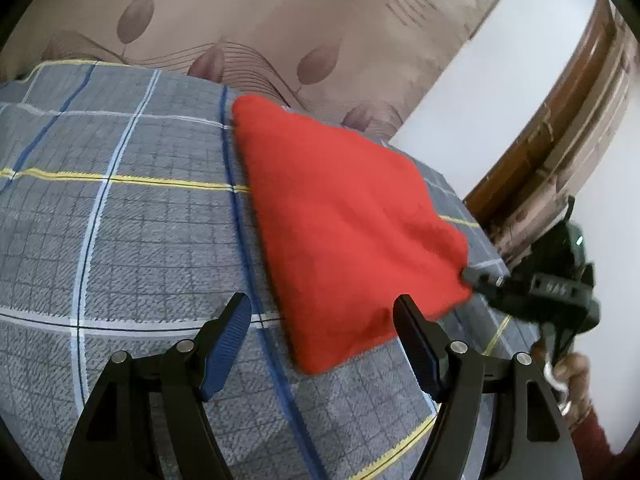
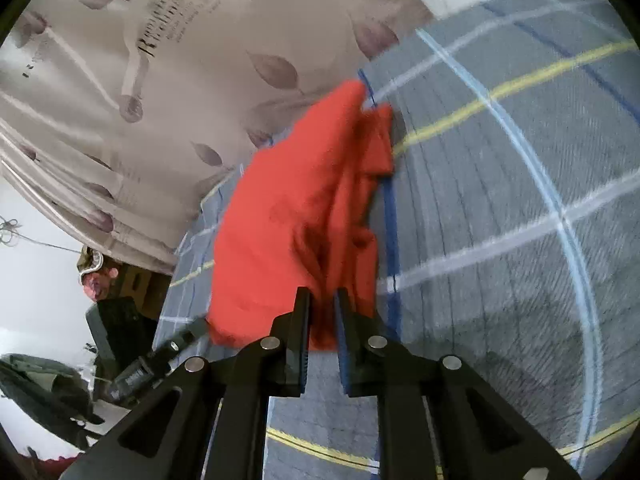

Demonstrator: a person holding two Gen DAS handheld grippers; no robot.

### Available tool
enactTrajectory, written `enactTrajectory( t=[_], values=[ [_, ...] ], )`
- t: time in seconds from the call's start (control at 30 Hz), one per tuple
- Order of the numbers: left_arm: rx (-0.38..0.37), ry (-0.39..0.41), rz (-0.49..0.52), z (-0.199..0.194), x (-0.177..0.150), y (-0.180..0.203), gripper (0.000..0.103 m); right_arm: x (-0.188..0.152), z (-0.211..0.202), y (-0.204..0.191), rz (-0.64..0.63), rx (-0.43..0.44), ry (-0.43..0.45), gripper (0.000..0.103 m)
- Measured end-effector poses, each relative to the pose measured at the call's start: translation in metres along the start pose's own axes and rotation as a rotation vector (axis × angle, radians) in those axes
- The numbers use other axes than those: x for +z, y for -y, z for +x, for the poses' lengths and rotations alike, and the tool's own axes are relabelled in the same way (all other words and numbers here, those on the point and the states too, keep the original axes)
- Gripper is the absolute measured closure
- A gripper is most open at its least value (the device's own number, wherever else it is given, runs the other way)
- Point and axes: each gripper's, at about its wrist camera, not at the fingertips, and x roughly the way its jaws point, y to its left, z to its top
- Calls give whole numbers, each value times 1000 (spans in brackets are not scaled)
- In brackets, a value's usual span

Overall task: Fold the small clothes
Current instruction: 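Hold the sweater with both grippers and fold it sideways over itself, then open both grippers and release the folded sweater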

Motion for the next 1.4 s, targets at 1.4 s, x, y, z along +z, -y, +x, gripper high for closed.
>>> enactTrajectory(
  t=[1.4],
  values=[
    [18, -37, 13, 4, -5, 8, 29, 0, 10, -131, -562, -659, 275, 45]
  ],
)
